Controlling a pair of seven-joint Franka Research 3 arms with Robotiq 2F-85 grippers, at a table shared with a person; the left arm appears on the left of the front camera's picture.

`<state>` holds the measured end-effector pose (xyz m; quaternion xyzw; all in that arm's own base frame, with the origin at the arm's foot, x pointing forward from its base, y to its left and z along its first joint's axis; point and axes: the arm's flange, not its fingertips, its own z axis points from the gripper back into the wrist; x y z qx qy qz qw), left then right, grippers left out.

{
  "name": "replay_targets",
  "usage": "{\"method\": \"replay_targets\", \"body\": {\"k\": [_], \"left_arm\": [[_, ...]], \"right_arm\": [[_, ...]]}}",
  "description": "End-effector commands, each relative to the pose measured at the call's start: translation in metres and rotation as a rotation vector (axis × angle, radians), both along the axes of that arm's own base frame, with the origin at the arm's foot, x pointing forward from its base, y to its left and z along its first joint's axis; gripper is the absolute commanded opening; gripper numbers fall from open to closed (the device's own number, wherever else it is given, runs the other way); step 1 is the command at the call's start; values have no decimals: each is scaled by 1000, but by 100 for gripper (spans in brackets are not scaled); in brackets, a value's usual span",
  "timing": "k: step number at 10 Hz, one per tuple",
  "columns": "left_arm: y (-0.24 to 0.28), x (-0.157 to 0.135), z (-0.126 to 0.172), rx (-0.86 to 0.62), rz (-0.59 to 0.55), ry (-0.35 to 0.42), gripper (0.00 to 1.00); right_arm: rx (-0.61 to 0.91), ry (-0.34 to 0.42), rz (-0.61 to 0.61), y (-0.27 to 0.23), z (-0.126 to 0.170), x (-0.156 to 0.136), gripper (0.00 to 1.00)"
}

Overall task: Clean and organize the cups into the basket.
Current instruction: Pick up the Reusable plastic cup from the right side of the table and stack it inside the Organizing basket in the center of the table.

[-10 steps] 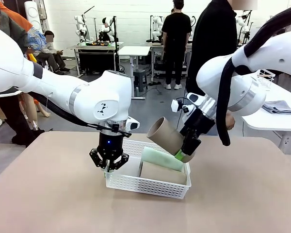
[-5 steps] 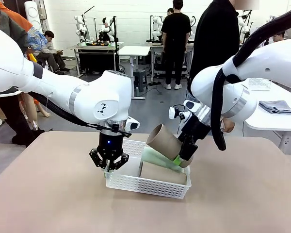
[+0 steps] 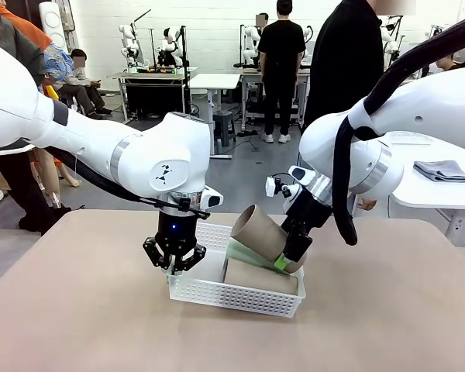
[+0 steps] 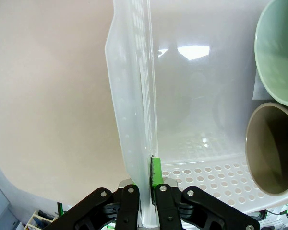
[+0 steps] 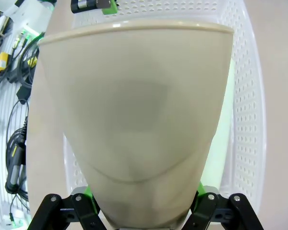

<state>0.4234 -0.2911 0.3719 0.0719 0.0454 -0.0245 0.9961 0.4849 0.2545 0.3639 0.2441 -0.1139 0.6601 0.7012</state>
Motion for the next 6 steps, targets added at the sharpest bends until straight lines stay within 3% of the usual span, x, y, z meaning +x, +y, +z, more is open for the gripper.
{"method": "replay_targets", "body": {"k": [1, 2, 3, 6], "left_arm": [[1, -1, -2, 5, -12, 1, 0], [1, -1, -2, 5, -12, 1, 0], [1, -1, -2, 5, -12, 1, 0], [1, -1, -2, 5, -12, 1, 0]], "right_arm": [[-43, -12, -9, 6, 2, 4, 78], [-44, -15, -9, 5, 4, 3, 91], [-39, -20, -3, 6, 4, 3, 97], [-24, -29, -1, 5, 7, 1, 100]]}}
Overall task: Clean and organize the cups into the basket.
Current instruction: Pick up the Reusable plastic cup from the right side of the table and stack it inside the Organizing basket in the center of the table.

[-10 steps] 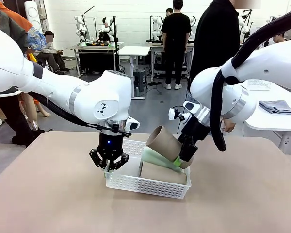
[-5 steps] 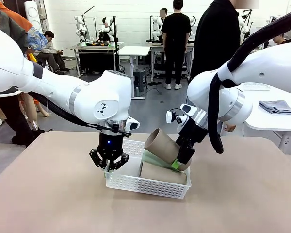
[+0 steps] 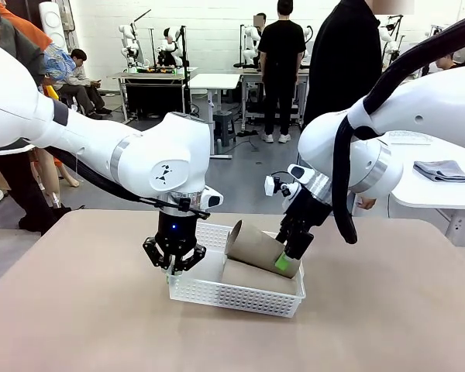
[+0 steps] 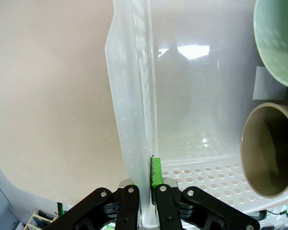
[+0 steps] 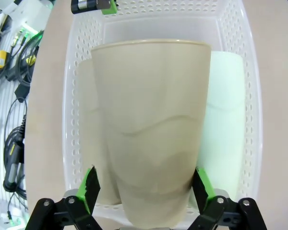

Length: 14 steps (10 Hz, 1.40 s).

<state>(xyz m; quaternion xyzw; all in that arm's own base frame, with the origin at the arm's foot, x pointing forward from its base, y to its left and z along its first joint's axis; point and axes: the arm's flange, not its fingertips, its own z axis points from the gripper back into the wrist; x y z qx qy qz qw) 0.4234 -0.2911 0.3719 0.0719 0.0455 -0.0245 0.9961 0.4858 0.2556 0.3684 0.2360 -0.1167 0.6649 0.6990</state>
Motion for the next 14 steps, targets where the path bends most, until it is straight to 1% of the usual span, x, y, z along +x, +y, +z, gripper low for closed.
{"method": "replay_targets", "body": {"k": [1, 3, 5, 6, 8, 9, 11, 13, 14], "left_arm": [[1, -1, -2, 5, -12, 1, 0], [1, -1, -2, 5, -12, 1, 0], [1, -1, -2, 5, -12, 1, 0], [1, -1, -2, 5, -12, 1, 0], [1, -1, -2, 5, -12, 1, 0], [1, -1, -2, 5, -12, 1, 0], [1, -1, -2, 5, -12, 1, 0], [1, -1, -2, 5, -12, 1, 0], [1, -1, -2, 5, -12, 1, 0]], "right_arm": [[-13, -13, -6, 5, 1, 0, 100], [22, -12, -1, 1, 5, 0, 100], [158, -23, 34, -33, 26, -13, 100], [272, -33, 60, -63, 40, -27, 100], [561, -95, 97, -141, 74, -56, 100], [659, -135, 91, -178, 84, -67, 100], [820, -215, 88, -240, 85, -86, 100], [915, -277, 56, -279, 73, -98, 100], [944, -296, 45, -289, 64, -98, 100]]}}
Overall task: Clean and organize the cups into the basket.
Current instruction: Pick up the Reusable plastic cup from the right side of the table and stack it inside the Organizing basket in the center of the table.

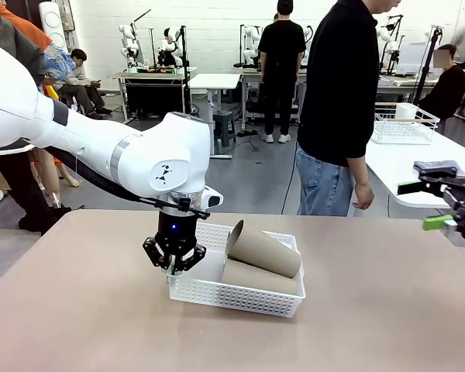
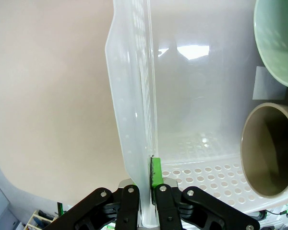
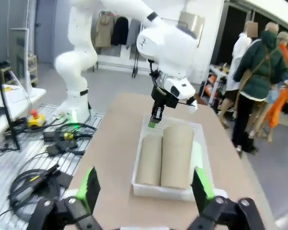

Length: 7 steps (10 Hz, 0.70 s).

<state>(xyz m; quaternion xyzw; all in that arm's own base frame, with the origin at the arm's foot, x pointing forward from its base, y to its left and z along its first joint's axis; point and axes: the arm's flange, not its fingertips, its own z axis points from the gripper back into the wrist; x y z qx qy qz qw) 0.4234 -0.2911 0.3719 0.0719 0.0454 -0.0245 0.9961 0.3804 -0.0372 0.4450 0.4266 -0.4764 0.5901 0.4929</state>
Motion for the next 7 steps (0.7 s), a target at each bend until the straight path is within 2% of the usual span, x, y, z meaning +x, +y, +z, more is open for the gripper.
{"method": "replay_targets", "body": {"k": [1, 3, 4, 7], "left_arm": [[1, -1, -2, 5, -12, 1, 0], [1, -1, -2, 5, -12, 1, 0], [1, -1, -2, 5, -12, 1, 0], [1, -1, -2, 5, -12, 1, 0]], "right_arm": [[78, -11, -18, -3, -22, 11, 100], [123, 3, -9, -9, -30, 19, 100], [43, 8, -21, -11, -24, 6, 100], [43, 8, -21, -11, -24, 6, 100]]}}
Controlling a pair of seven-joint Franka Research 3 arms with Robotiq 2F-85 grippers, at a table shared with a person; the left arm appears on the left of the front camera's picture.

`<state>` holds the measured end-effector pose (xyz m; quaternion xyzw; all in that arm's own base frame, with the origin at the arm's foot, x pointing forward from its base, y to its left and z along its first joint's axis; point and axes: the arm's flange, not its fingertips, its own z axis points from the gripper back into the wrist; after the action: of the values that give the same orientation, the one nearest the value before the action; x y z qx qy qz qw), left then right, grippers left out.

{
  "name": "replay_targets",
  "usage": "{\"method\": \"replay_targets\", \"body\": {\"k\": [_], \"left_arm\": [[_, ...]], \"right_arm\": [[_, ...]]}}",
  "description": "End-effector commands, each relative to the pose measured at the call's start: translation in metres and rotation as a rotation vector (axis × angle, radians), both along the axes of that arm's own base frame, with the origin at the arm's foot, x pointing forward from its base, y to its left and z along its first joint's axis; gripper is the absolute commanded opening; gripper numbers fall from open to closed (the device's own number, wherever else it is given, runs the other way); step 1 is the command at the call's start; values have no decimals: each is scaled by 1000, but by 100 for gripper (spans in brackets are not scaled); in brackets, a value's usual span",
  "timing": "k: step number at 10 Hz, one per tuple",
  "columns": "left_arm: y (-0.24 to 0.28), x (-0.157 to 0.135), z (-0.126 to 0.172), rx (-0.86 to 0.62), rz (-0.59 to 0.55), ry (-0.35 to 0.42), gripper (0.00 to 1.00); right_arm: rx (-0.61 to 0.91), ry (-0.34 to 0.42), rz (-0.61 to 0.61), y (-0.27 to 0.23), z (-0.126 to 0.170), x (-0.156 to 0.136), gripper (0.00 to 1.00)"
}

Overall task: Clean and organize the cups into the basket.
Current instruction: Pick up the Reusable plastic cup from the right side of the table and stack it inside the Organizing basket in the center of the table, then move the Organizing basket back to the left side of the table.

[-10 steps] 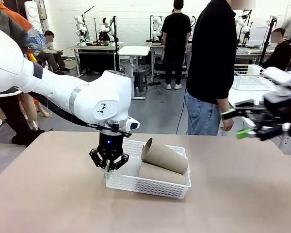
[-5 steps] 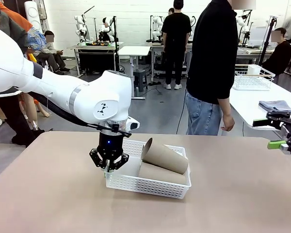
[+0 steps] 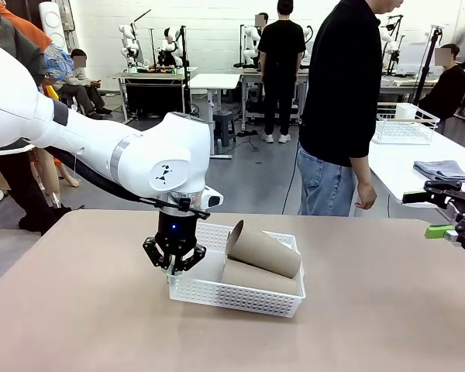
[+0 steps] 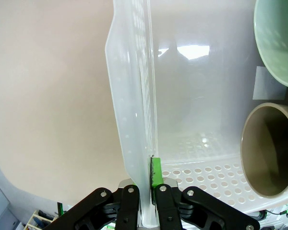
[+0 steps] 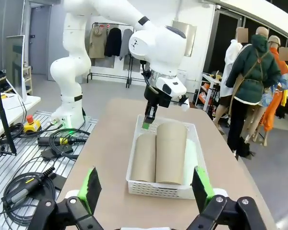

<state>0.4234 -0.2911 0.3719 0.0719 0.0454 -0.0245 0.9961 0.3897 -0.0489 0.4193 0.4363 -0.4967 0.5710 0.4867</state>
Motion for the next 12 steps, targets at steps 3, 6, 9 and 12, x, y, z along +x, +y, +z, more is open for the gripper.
{"method": "replay_targets", "body": {"k": [3, 6, 9, 12], "left_arm": [[1, -1, -2, 5, -12, 1, 0], [1, -1, -2, 5, -12, 1, 0], [1, -1, -2, 5, -12, 1, 0], [1, -1, -2, 5, -12, 1, 0]], "right_arm": [[-14, 7, -1, 1, 2, -4, 100], [-14, 7, -1, 1, 2, -4, 100], [-14, 7, -1, 1, 2, -4, 100], [-14, 7, -1, 1, 2, -4, 100]]}}
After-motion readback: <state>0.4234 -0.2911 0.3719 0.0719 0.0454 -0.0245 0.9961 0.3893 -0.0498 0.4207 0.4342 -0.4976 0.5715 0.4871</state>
